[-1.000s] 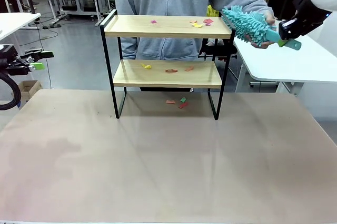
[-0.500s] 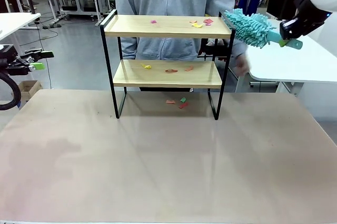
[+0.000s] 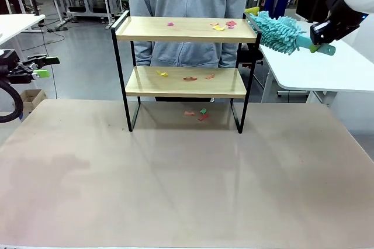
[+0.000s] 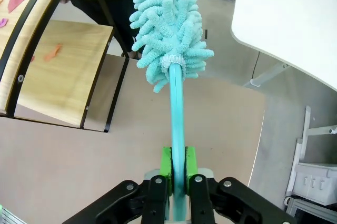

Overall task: Clean the shelf.
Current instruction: Clean the specific section of the Shelf indicated by the human with the Duster.

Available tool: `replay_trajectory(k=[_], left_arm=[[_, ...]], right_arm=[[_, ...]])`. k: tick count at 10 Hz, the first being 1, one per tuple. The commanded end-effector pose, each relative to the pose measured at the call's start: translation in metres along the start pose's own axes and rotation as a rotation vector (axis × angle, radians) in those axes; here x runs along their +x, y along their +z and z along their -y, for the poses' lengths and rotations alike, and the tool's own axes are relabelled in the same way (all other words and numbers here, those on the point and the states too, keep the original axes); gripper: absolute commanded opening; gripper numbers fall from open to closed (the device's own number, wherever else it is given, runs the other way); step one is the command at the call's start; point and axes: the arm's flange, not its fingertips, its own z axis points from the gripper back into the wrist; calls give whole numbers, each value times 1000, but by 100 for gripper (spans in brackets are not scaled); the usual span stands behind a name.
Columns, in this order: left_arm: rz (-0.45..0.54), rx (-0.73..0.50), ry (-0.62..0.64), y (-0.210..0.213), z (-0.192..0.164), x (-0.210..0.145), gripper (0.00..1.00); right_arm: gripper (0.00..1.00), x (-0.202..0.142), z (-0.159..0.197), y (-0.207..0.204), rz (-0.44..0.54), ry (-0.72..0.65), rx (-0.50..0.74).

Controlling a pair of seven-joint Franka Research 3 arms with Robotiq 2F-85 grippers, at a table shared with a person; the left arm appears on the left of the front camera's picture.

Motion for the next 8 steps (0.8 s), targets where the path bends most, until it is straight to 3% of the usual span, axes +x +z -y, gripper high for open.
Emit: replay_trajectory(k=[1,3,4,8], left_arm=[[0,0,-6,1,0,2,100],[0,0,-6,1,0,2,100],[0,0,-6,1,0,2,100],[0,0,-6,1,0,2,100]], right_arm=[[0,1,0,2,8,-5,5],[0,1,0,2,8,-5,5],[13,0,0,0,0,0,0],[13,-51,68,44,-217,244,-28]])
